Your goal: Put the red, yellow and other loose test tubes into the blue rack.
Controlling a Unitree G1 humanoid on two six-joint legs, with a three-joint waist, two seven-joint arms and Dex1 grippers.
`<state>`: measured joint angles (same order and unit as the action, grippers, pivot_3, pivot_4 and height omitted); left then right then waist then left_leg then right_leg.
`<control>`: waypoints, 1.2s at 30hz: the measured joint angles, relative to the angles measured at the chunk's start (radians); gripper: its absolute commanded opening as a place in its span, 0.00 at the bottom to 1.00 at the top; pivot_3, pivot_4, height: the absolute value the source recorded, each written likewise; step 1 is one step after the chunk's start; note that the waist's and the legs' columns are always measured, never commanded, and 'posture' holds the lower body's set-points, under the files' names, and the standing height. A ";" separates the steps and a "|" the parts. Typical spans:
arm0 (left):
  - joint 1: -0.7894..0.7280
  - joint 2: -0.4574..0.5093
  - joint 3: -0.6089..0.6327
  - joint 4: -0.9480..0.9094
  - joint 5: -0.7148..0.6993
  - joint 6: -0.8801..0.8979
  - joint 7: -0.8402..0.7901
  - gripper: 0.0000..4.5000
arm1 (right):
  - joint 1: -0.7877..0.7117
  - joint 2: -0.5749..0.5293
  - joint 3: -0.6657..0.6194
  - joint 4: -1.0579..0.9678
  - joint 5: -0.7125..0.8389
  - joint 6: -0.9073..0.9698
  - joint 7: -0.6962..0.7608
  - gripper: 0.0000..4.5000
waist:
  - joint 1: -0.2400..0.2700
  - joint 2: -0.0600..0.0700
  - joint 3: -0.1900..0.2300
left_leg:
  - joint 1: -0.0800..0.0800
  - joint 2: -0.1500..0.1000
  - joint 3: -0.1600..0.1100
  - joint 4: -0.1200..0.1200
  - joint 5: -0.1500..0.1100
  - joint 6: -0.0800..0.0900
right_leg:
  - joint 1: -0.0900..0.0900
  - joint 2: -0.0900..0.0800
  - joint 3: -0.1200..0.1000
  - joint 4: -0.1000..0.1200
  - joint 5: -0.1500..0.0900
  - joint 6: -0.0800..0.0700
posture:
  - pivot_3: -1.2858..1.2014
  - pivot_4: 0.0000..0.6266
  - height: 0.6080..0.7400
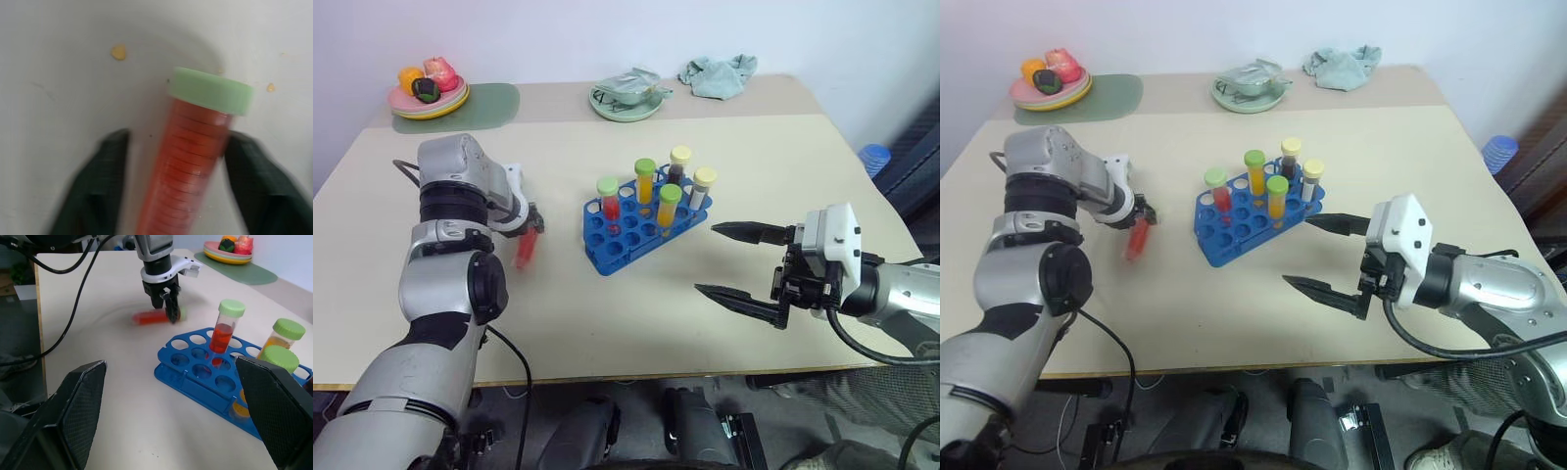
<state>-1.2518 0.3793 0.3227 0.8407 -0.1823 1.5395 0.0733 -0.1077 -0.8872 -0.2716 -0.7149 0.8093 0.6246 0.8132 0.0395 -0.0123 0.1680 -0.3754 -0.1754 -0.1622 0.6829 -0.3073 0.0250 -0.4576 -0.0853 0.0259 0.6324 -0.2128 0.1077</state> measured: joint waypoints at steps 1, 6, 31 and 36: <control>0.000 0.000 0.006 0.000 0.000 0.001 -0.003 0.52 | -0.006 0.000 0.005 0.005 -0.003 0.000 0.001 0.96 | 0.000 0.000 0.000 | 0.000 0.000 0.000 0.000 0.000 0.000 | 0.000 0.000 0.000 0.000 0.000 0.000 | 0.52 0.24 1.00; 0.021 0.007 0.003 -0.041 -0.002 0.026 -0.027 0.52 | -0.022 0.008 0.028 0.022 -0.017 -0.011 0.006 0.96 | -0.002 0.000 0.000 | 0.000 0.000 0.000 0.000 0.000 0.000 | 0.000 0.000 0.000 0.000 0.000 0.000 | 0.52 0.24 1.00; 0.191 0.169 -0.227 -0.543 -0.321 0.067 -0.354 0.63 | -0.011 0.051 0.055 0.109 -0.064 -0.072 0.035 0.96 | -0.014 0.000 0.000 | 0.000 0.000 0.001 -0.002 0.000 0.000 | -0.002 -0.001 -0.001 0.000 0.000 0.000 | 0.52 0.24 1.00; 0.162 0.161 -0.243 -0.462 -0.264 0.067 -0.294 0.98 | 0.024 0.050 0.019 0.092 -0.064 -0.072 0.025 0.96 | -0.022 0.000 0.000 | 0.001 0.000 0.001 0.000 0.000 0.000 | -0.001 -0.001 -0.001 0.001 0.000 0.000 | 0.52 0.24 1.00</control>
<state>-1.0897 0.5402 0.0797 0.3788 -0.4462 1.6063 -0.2204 -0.0837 -0.8376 -0.2522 -0.6231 0.7454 0.5529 0.8385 0.0171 -0.0128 0.1678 -0.3746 -0.1755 -0.1615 0.6831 -0.3076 0.0251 -0.4583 -0.0858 0.0252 0.6334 -0.2128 0.1075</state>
